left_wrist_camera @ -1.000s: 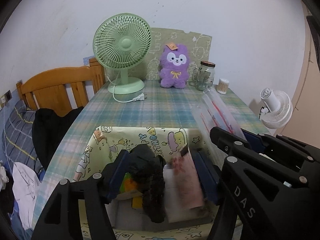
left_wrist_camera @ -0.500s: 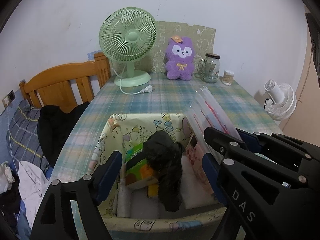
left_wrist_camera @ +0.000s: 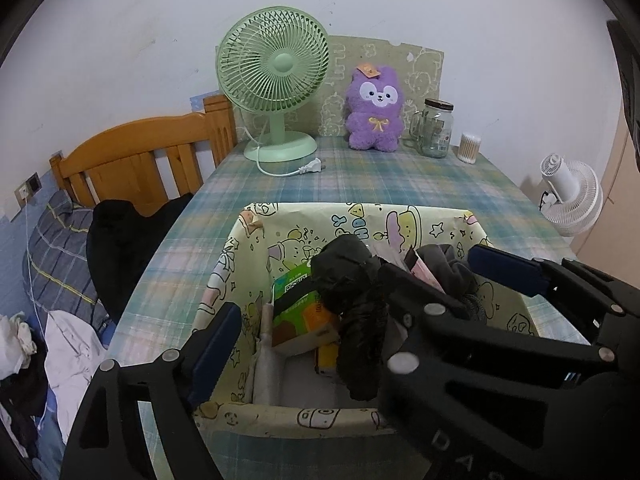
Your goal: Organize soft objects
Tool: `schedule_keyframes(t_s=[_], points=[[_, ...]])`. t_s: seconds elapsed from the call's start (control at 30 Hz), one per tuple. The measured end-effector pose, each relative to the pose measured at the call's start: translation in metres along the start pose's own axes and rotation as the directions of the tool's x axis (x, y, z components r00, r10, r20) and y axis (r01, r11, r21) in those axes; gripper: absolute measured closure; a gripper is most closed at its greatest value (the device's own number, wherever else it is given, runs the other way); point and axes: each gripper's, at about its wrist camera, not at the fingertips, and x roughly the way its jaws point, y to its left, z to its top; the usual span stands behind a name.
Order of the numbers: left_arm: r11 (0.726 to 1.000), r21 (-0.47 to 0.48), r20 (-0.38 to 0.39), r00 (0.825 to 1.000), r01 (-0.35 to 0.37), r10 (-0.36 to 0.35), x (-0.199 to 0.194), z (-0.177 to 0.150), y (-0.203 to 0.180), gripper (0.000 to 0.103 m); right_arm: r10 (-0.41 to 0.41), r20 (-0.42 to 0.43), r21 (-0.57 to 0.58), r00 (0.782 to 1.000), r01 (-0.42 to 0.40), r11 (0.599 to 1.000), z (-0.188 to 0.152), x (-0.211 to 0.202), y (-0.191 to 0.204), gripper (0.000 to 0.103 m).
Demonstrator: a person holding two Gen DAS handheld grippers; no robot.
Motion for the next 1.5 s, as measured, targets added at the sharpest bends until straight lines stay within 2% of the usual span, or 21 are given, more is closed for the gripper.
schedule_keyframes(t_s=[0.27,0.37,0.87,1.0,1.5], points=[[1.0,0.003,0.038,0.999,0.007,-0.007,-0.009,0.004,-0.006,0.011,-0.048,0.056,0.008,0.997,0.048,0.999,0.003,-0.02,-0.006,0.016],[1.0,0.008,0.052,0.999,0.006,-0.006,-0.012,0.008,-0.012,0.01,-0.067,0.064,0.014,0.996,0.067,0.998,0.005,-0.026,-0.011,0.014],[0.999,0.038,0.124,0.992,0.026,-0.03,-0.041,0.027,-0.052,0.005,-0.116,0.137,0.058,0.984,0.109,0.992,0.013,-0.074,-0.046,0.012],[0.998,0.044,0.14,0.989,0.034,-0.039,-0.05,0.029,-0.064,0.005,-0.136,0.164,0.073,0.977,0.126,0.989,0.012,-0.09,-0.058,0.009],[0.998,0.066,0.201,0.979,0.009,-0.022,-0.083,0.033,-0.106,0.004,-0.193,0.244,0.13,0.951,0.165,0.978,0.002,-0.149,-0.107,0.008]])
